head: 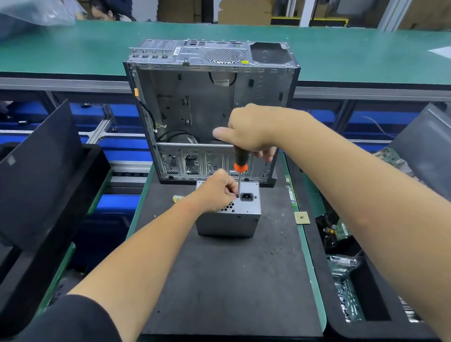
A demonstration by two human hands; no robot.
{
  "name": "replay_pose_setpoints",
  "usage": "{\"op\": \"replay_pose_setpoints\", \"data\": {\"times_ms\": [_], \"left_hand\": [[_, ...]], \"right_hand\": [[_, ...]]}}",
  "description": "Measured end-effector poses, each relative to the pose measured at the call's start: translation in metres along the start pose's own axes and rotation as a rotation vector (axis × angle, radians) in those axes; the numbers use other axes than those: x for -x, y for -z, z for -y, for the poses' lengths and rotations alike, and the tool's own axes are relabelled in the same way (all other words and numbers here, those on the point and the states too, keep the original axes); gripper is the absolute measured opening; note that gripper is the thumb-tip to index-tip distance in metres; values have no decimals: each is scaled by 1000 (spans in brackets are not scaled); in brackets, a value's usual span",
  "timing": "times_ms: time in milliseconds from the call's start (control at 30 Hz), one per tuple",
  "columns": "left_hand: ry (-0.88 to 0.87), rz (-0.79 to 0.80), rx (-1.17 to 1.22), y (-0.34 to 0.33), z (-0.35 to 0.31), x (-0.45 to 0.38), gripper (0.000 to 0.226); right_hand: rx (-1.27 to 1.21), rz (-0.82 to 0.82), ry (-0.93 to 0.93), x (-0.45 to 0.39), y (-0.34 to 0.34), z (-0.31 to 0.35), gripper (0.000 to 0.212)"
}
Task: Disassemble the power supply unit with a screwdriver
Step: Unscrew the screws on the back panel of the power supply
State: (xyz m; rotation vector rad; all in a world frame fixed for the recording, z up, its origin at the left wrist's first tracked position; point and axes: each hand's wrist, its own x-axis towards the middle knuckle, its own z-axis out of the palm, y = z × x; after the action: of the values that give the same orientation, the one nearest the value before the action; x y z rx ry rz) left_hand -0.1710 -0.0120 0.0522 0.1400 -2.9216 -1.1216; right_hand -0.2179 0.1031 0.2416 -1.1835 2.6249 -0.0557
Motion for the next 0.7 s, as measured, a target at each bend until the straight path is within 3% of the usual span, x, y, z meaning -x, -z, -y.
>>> {"op": "replay_pose_setpoints", "data": {"times_ms": [167, 300, 433, 500, 633, 700], "left_hand": [[-6, -10, -2, 0, 1, -1, 23], [-12, 5, -6, 0, 0, -1, 20], [-16, 10, -17, 0, 0, -1, 23], [-6, 11, -11, 0, 1, -1, 28], [1, 0, 12, 0, -1, -1, 33], [2, -2, 14, 0, -2, -1, 34]], "right_hand": [[-12, 102, 140, 5, 8, -5, 7], [-76, 124, 100, 6, 6, -8, 5], [4, 75, -54, 3, 4, -11, 46], [62, 47, -46, 2, 2, -12, 39], [60, 42, 142, 3, 3, -12, 11], [80, 47, 194, 5, 4, -10, 15]]}}
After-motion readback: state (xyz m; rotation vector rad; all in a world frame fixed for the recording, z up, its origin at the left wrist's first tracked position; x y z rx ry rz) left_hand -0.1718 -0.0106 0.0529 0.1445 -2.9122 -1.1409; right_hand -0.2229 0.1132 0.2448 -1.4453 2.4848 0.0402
